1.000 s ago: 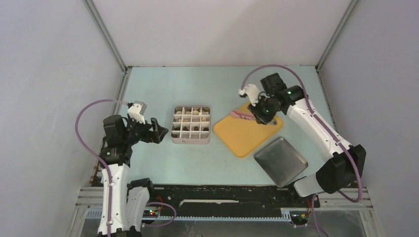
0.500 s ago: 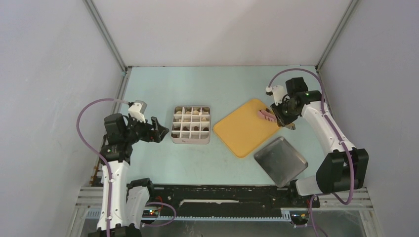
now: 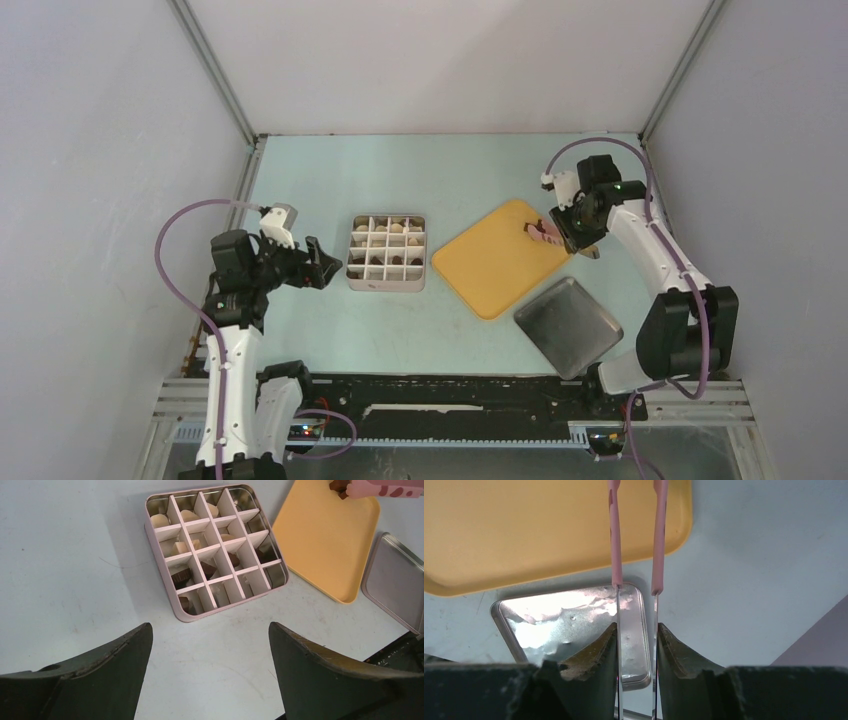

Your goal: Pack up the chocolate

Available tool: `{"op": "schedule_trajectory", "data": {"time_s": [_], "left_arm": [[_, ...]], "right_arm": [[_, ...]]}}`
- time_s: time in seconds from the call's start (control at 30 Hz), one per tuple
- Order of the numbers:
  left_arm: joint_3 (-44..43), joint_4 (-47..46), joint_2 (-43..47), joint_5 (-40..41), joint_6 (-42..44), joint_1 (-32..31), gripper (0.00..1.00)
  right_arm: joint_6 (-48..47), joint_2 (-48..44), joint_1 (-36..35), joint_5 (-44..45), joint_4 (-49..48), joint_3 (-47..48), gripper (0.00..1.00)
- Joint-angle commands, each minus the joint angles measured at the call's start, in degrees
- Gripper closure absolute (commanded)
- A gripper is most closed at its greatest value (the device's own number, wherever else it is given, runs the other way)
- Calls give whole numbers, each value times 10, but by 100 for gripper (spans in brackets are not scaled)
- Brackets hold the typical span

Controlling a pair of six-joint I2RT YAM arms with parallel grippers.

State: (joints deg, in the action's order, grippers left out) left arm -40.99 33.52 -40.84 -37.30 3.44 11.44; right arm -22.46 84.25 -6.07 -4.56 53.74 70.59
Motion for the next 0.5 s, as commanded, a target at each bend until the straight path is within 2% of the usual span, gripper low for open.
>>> {"op": "schedule_trajectory", "data": {"time_s": [0.0,0.13,0.2,0.3,0.47], "left_arm": [[4,-17,6,-11,-1,2,11],[5,-17,8,-11,0,2,11],[6,-17,8,-12,1,1,11],[8,-19,9,-12,1,1,11],[10,-20,10,-13,0,2,11]], "right_arm": [[4,21,3,13,-25,3,66],[6,41,4,10,-20,3,67],[6,38,4,5,-16,3,70],[6,18,4,-3,-11,3,76],[7,-35,-5,-28,12,3,79]]}}
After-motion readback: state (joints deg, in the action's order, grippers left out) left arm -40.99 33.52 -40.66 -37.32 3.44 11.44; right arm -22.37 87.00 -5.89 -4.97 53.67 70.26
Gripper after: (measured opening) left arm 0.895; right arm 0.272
